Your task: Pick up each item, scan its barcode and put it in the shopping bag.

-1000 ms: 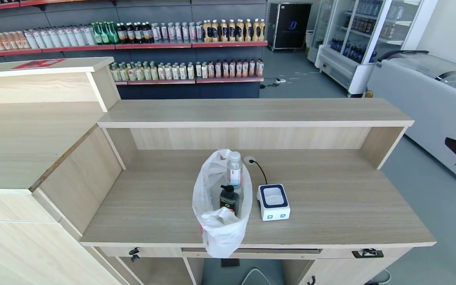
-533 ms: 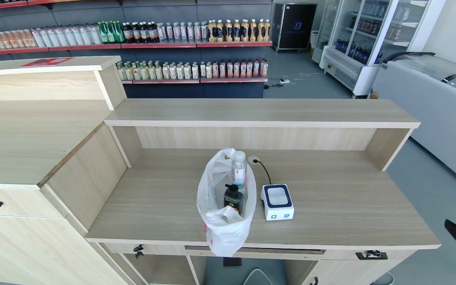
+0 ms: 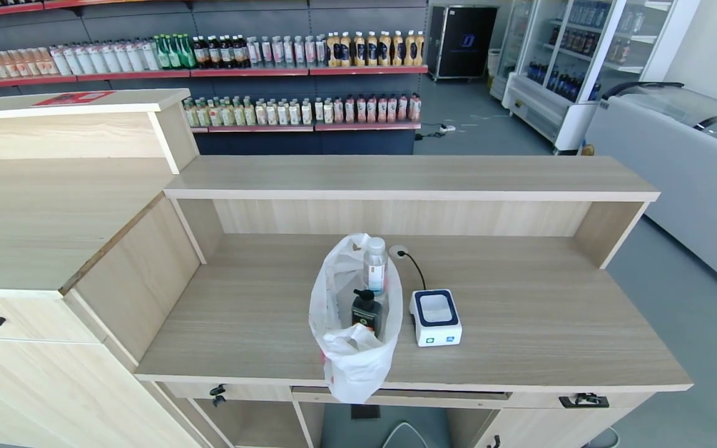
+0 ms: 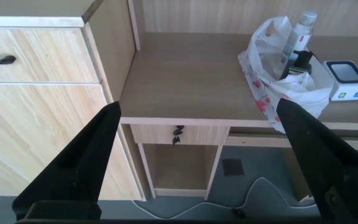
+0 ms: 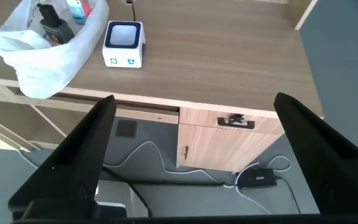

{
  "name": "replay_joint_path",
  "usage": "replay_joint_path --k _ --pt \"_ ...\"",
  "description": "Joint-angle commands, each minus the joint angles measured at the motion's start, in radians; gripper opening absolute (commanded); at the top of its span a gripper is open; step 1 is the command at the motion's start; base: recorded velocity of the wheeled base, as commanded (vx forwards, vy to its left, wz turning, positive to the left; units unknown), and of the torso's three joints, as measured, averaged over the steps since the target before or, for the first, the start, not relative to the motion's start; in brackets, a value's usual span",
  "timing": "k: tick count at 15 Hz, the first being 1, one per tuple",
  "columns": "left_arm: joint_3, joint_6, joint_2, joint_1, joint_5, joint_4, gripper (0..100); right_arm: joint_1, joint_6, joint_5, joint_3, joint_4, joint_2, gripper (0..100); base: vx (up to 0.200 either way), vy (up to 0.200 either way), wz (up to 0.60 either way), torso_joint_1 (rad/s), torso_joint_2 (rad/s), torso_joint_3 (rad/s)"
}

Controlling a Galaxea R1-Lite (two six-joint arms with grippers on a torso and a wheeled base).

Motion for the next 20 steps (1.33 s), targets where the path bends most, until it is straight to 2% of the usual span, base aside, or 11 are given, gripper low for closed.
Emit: replay_joint_path --k 1,3,6,11,20 --pt "0.000 -0.001 0.000 0.000 0.000 0.000 100 0.035 0.014 0.014 0.004 0.014 -0.184 100 0.000 0.000 0.00 0.000 0.00 0.000" --pt "0.000 -0.001 0.000 0.000 0.000 0.000 100 0.043 0.015 0.005 0.004 0.013 -0.204 100 0.000 0.000 0.00 0.000 0.00 0.000" --pt "0.000 -0.001 0.000 0.000 0.000 0.000 100 0.043 0.032 -0.094 0.004 0.030 -0.204 100 0.000 0.000 0.00 0.000 0.00 0.000" --pt "0.000 -0.001 0.000 0.000 0.000 0.000 100 0.043 0.113 -0.101 0.004 0.086 -0.204 100 0.000 0.000 0.00 0.000 0.00 0.000" --pt "0.000 0.000 0.000 0.000 0.000 0.000 100 0.043 0.106 -0.100 0.004 0.088 -0.204 100 0.000 0.000 0.00 0.000 0.00 0.000"
